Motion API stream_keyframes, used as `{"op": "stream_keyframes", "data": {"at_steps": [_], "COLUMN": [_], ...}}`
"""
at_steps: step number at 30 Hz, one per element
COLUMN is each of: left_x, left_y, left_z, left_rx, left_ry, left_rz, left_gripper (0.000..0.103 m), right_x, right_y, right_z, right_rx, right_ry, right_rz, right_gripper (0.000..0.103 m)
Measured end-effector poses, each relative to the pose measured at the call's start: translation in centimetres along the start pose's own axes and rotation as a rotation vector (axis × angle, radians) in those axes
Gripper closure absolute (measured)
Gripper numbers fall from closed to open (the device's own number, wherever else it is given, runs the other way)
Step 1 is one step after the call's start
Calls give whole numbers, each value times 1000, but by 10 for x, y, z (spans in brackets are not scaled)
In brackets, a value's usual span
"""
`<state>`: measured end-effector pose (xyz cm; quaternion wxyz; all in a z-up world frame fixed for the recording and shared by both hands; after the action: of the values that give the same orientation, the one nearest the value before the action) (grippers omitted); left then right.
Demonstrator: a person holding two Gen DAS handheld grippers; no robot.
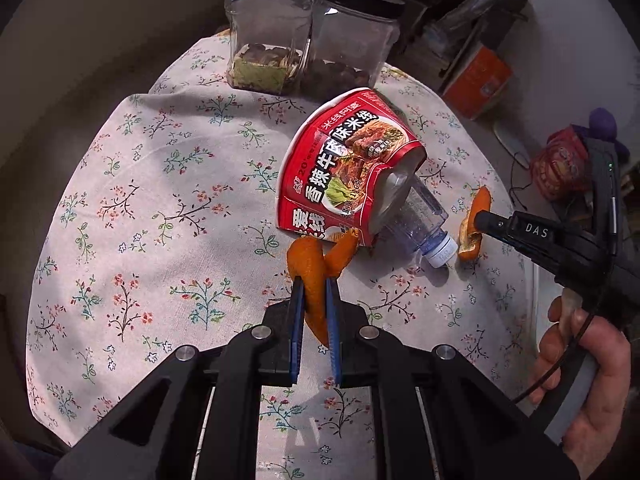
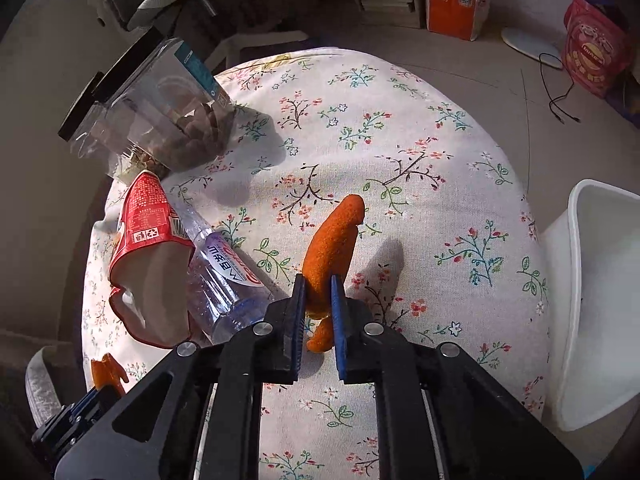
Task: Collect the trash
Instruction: 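Grasp and lift an orange peel with each tool, then carry both orange peels over the bin and open both tools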
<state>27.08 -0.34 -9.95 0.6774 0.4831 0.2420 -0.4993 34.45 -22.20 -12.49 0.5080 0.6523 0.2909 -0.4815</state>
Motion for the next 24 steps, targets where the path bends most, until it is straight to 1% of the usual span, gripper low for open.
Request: {"op": "stream_keyframes", "data": {"at_steps": [3,6,9,13,19,22,24], "left_x": [-2,-3,-4,-1,12,17,19], "left_y": [4,7,7,4,-5,-7,-8], "left_z": [10,22,41,69,110,130,143], "left_rx": [10,16,45,91,157,180,193], "left_ry": [-5,-22,-37,-61,-88,-123,-149], "left_rz": [12,20,31,35,23,24,31], "left_gripper": [92,92,92,92,92,92,92], "right_x": [-20,-45,-71,-93,-127,-139,-143], "right_y": [-1,0,-3,-8,-21,-24,-24], "right_z": [7,12,24,47,95,128,149], "right_rx": [2,0,-28,-39,-34,16,67], "right_ry": [11,27,-12,-38,-82,-103,-95], "right_rz": [30,80,145,186,248,268,266], "right_gripper": [91,91,91,91,91,91,91]}}
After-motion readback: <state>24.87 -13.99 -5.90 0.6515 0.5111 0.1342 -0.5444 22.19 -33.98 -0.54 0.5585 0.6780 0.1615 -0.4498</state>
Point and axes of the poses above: each gripper's, at about its wrist camera, not at the fingertips, and x roughly the way its jaws point, z to its right, y to its top, the point moved 4 cm from there along x, roughly the way its jaws point, and after that the axes turned 15 degrees about -y, right-handed, at the moved point
